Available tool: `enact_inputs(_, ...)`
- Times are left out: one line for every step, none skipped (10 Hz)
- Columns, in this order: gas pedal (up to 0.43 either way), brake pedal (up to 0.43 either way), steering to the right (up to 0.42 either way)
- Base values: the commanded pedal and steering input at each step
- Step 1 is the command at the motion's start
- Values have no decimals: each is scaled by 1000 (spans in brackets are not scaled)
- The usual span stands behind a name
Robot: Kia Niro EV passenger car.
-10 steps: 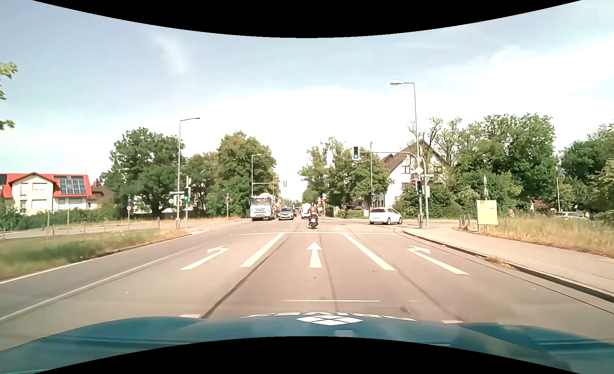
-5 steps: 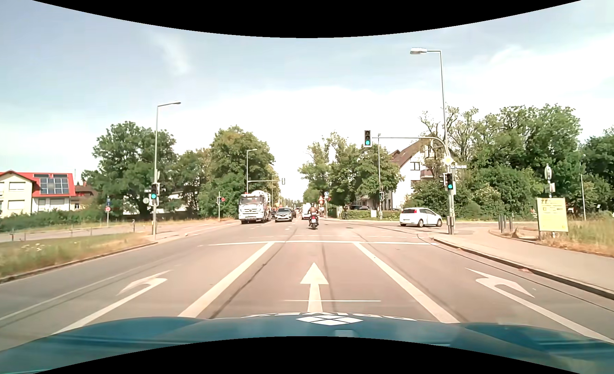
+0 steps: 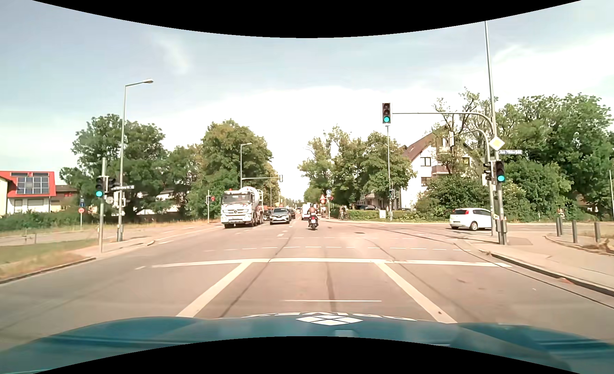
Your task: Follow the waypoints while adhering to traffic rules and regulations
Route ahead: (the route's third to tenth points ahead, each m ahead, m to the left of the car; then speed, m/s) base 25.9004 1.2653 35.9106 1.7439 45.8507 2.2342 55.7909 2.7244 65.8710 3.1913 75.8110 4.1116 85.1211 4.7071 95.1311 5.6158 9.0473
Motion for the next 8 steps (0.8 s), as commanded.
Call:
enact_inputs(0, 0, -7)
enact_inputs(0, 0, -7)
enact_inputs(0, 0, -7)
enact_inputs(0, 0, -7)
enact_inputs(0, 0, -6)
enact_inputs(0, 0, -7)
enact_inputs(0, 0, -6)
enact_inputs(0, 0, -7)
